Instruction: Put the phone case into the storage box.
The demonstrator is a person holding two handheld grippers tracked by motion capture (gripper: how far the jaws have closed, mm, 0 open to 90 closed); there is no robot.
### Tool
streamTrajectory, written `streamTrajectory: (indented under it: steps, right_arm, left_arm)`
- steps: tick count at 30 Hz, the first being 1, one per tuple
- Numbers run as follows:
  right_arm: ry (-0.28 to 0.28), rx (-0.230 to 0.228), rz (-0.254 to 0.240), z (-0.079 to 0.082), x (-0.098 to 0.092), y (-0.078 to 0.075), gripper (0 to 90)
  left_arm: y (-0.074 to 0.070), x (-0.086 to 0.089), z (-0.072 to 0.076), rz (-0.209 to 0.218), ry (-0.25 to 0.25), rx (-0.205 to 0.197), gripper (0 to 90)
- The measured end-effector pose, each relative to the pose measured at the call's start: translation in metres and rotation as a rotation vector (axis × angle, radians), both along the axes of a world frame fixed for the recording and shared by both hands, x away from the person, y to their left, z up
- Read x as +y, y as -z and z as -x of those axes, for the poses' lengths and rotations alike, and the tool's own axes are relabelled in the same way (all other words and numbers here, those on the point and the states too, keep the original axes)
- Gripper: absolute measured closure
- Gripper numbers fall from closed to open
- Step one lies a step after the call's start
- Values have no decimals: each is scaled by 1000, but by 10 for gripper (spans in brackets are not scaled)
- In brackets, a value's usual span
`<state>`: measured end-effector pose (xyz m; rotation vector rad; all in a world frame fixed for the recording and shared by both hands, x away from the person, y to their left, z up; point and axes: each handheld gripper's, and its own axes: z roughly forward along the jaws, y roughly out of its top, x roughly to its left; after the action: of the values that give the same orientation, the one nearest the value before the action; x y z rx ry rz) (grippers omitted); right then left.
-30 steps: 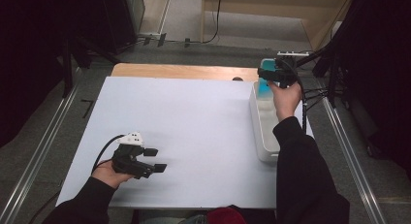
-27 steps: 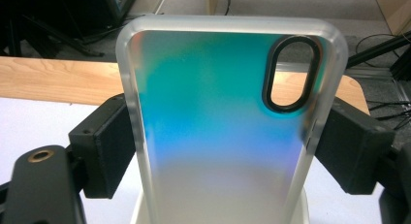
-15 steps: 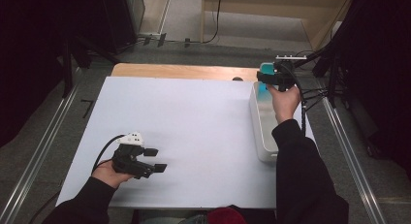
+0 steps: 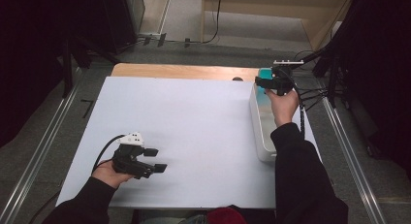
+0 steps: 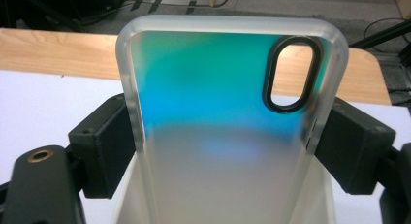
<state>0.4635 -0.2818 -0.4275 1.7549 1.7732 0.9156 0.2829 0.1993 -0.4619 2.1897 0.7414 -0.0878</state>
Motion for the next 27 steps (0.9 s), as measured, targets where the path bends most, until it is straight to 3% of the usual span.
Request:
streamTrajectory:
  steps: [18,20,23,27]
  right_arm:
    - [-4,32,28,3,0,6,139]
    - [1,40,47,1,1,6,76]
    - [-15,9,38,2,0,4,0]
    - [-17,17,18,1,-2,2,0]
  left_arm:
    - [-1,1,0,9,-10,-4,266]
    - [-1,1,0,4,-9,-6,266]
    - [-1,0,0,-1,-5,-4,266]
    - [-1,1,0,0,-3,-5,266]
